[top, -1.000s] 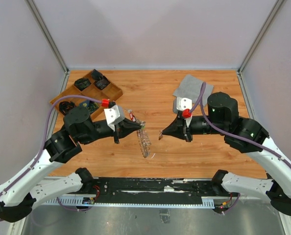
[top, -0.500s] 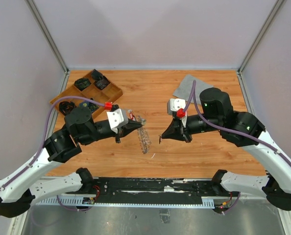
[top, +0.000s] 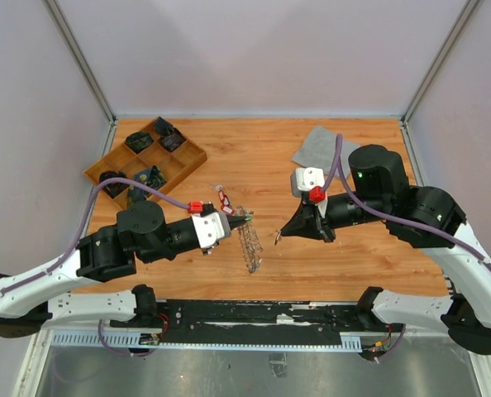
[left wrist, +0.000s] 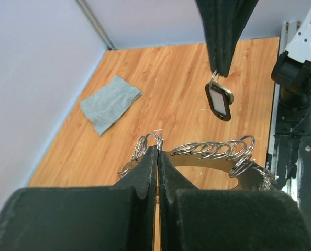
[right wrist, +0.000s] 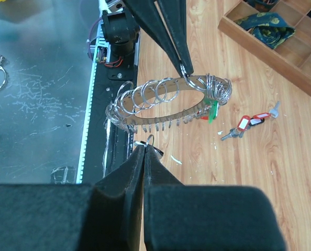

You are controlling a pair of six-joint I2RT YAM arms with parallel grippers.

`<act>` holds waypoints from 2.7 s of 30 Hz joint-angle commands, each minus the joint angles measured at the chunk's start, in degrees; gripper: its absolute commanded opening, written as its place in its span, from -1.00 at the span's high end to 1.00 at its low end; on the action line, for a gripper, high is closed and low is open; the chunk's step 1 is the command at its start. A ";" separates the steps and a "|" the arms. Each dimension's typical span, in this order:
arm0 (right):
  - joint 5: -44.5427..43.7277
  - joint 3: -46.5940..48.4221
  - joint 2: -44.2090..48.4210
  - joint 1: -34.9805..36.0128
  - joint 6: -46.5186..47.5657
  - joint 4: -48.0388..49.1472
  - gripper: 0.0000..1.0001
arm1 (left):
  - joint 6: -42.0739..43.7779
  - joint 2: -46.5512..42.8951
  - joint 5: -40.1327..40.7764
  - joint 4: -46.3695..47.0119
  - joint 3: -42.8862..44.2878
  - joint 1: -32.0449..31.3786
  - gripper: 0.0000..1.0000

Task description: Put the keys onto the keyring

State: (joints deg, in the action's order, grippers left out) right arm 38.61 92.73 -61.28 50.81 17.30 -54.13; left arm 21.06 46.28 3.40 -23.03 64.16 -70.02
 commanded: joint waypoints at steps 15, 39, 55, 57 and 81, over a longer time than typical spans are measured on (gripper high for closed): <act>4.05 -2.61 -1.49 -0.18 -1.42 8.39 0.99 | 7.13 2.05 13.39 9.07 -1.83 -6.71 0.99; 0.68 -6.30 -3.99 -0.09 -5.43 17.61 0.99 | 5.58 2.86 10.93 9.41 -1.65 -6.71 0.99; -5.38 -7.62 -2.94 -0.05 -6.77 18.46 0.99 | 5.31 2.72 10.58 9.29 -1.61 -6.72 0.99; -6.02 -7.81 -2.69 -0.09 -7.03 18.45 0.99 | 5.31 2.71 10.58 9.28 -1.58 -6.72 0.99; -9.52 -9.01 -1.28 -0.09 -8.33 17.62 0.99 | 5.22 1.83 10.83 10.29 -2.07 -6.73 0.99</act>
State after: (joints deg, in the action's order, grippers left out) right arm 30.37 84.25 -63.13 50.83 9.41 -37.52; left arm 26.70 49.45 14.57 -16.75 61.98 -76.27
